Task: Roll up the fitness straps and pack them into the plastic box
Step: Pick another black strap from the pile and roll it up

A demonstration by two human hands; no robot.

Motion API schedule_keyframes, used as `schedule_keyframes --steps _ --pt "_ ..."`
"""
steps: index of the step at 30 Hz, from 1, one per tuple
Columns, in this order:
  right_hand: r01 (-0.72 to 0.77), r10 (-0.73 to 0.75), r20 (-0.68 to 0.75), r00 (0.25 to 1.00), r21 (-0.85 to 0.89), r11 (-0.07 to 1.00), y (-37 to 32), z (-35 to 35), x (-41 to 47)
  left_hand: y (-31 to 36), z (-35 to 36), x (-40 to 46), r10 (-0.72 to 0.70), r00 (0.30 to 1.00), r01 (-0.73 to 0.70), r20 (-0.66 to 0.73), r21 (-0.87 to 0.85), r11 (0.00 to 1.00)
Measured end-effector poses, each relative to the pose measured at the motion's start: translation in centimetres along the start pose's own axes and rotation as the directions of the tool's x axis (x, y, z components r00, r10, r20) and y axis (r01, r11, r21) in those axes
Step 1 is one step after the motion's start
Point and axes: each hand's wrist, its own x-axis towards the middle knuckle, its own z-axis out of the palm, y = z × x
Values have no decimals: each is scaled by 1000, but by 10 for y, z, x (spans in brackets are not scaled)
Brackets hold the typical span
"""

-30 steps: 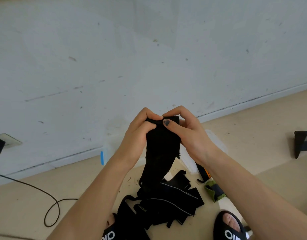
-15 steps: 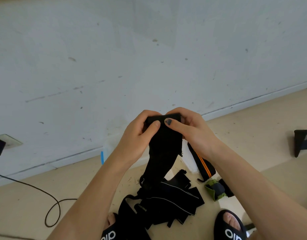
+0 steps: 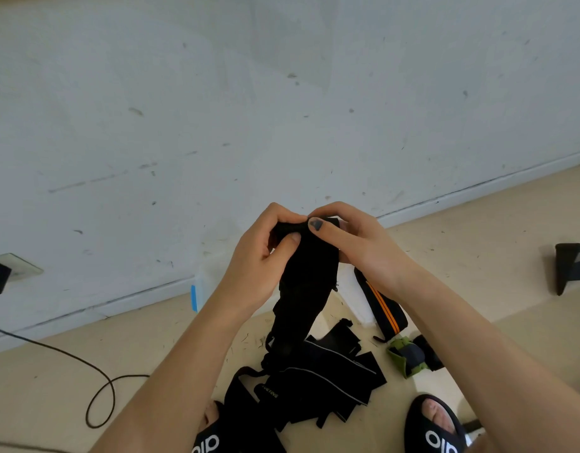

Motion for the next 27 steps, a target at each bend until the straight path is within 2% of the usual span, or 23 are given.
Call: schedule_keyframes --steps 3,7,9,12,14,18,23,27 --pt "53 -53 -10 999 -26 998 -1 2 -1 1 2 1 8 1000 -8 -25 -12 1000" --pt "70 -65 -33 997 155 985 2 3 2 4 3 3 -14 999 11 -41 -57 998" --pt "72 -64 -49 997 191 979 4 4 3 5 3 3 -60 998 58 -23 -100 993" --pt "91 -79 -80 994 155 984 7 5 2 3 3 3 -161 985 170 64 -177 969" --pt "113 -103 -86 991 131 985 8 4 2 0 3 3 -165 980 186 108 -218 958" --pt "106 -100 -64 993 96 990 6 4 2 1 4 4 -132 990 138 40 -274 952" --pt "-19 19 -6 1000 -3 1000 4 4 1 5 2 2 -101 995 99 2 -203 974" --pt "16 -15 -56 998 29 999 2 8 0 7 3 2 -91 996 93 21 -128 987"
